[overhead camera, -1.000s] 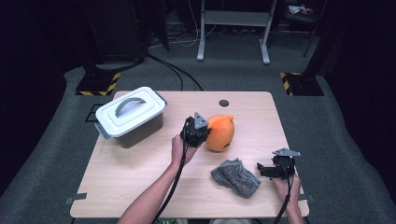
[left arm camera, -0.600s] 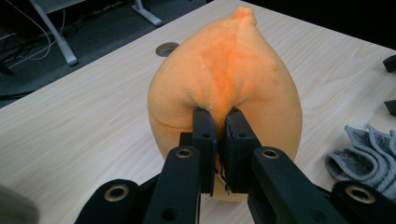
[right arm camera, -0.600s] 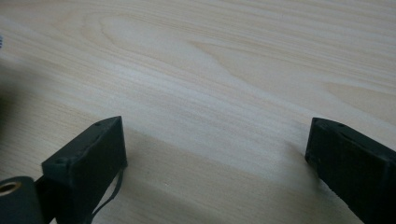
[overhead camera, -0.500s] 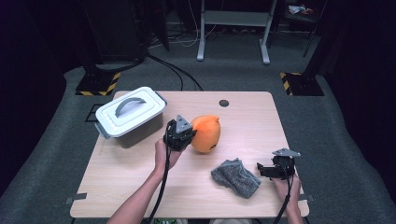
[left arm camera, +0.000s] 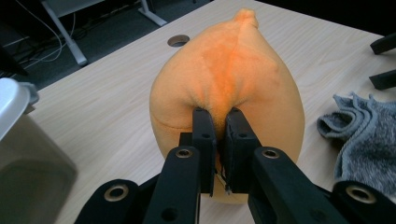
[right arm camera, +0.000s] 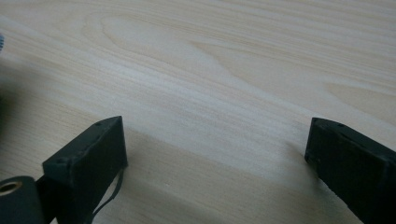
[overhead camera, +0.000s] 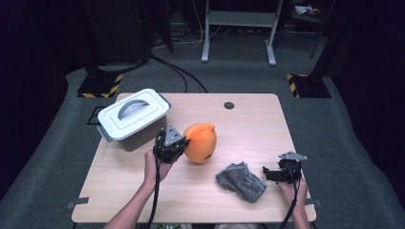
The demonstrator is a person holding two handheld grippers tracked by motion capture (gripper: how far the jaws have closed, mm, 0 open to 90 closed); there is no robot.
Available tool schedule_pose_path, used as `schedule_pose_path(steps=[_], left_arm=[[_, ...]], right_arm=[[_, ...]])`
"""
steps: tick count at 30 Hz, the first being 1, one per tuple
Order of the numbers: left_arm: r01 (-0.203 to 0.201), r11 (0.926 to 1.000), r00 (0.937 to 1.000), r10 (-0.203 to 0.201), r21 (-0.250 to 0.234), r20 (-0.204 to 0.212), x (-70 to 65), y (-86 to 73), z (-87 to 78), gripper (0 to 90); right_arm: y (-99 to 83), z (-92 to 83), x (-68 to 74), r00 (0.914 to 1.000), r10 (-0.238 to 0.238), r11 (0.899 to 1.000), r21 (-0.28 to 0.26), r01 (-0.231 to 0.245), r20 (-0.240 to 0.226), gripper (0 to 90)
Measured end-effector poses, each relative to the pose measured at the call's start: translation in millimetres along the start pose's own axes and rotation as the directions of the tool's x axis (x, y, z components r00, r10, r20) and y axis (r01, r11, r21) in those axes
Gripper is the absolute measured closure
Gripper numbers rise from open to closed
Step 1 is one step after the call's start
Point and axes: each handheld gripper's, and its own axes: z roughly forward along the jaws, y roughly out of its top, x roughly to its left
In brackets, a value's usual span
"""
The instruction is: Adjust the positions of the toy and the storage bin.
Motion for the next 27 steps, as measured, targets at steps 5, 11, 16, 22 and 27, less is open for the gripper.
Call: schedule_pose_path(steps=[5, 11, 16, 22, 27], left_arm=[[0.008, 1.0, 0.9999, -0.008, -0.003, -0.008, 2.3, -8.5, -15.5, 84.7], [0.017, 0.9998, 0.9998, -0.017, -0.007, -0.008, 2.4, -18.6, -33.4, 84.6], [0.032, 0.9994, 0.9994, -0.032, -0.011, -0.01, 3.7, -28.0, -47.6, 84.6], [0.042, 0.9991, 0.999, -0.042, -0.001, -0.018, 4.6, -41.6, -66.5, 84.6], [0.07, 0.9976, 0.9972, -0.07, -0.003, -0.026, 5.0, -55.3, -83.5, 84.5]], right_arm=[[0.0, -0.1, 0.1, 1.0, -0.001, 1.0, 0.001, 0.001, -0.003, 4.4], [0.0, 0.1, 0.2, 1.0, -0.007, 1.0, 0.0, 0.007, -0.004, 4.5], [0.1, 0.0, 0.9, 1.0, 0.0, 1.0, 0.002, 0.0, -0.006, 4.5], [0.2, 0.1, 1.3, 1.0, 0.005, 1.0, 0.001, -0.005, -0.007, 4.4], [0.1, 0.1, 1.4, 1.0, 0.006, 1.0, 0.0, -0.006, -0.006, 4.4]])
